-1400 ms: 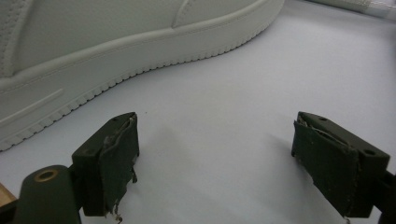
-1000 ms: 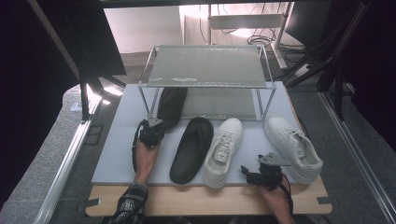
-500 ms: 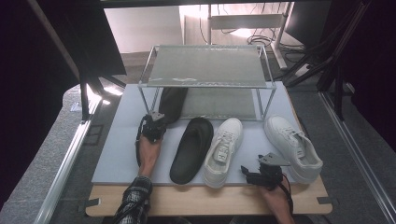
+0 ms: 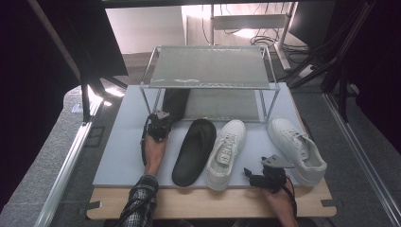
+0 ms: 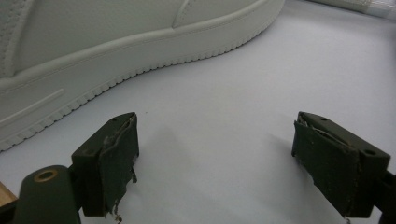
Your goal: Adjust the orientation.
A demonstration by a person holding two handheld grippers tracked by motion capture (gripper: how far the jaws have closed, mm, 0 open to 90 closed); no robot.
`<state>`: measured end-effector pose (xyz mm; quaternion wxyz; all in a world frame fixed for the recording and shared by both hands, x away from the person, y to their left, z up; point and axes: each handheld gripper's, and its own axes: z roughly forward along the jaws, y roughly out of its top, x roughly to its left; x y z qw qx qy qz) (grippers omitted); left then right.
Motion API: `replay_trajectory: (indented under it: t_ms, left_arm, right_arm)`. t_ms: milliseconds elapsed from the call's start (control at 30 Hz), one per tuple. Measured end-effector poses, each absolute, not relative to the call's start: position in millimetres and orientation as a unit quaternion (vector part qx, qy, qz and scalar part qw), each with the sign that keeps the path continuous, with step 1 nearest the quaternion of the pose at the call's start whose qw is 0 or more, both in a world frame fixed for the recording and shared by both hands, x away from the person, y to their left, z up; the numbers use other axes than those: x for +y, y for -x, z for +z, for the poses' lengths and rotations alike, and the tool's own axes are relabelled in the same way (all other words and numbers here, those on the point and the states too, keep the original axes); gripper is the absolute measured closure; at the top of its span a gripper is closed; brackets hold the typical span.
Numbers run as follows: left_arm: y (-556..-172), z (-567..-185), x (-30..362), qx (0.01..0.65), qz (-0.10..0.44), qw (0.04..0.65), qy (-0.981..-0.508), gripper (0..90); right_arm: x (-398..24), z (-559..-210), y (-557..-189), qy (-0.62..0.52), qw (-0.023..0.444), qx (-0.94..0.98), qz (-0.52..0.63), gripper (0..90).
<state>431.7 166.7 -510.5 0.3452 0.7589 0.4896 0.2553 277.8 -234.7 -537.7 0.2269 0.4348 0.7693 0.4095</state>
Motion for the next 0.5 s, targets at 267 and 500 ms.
replay_trajectory:
  t_ms: [267,500]
  left_arm:
    - [-422,-505,177,0.477,0.227,0.372,-0.763,86.4]
    - [-405,-493,181,0.463,0.205,0.401,-0.764,81.9]
  right_arm:
    - [-235,-538,-278,-0.435,0.227,0.769,0.409,15.2]
    - [-235,-538,-278,-0.435,0.228,0.769,0.409,15.2]
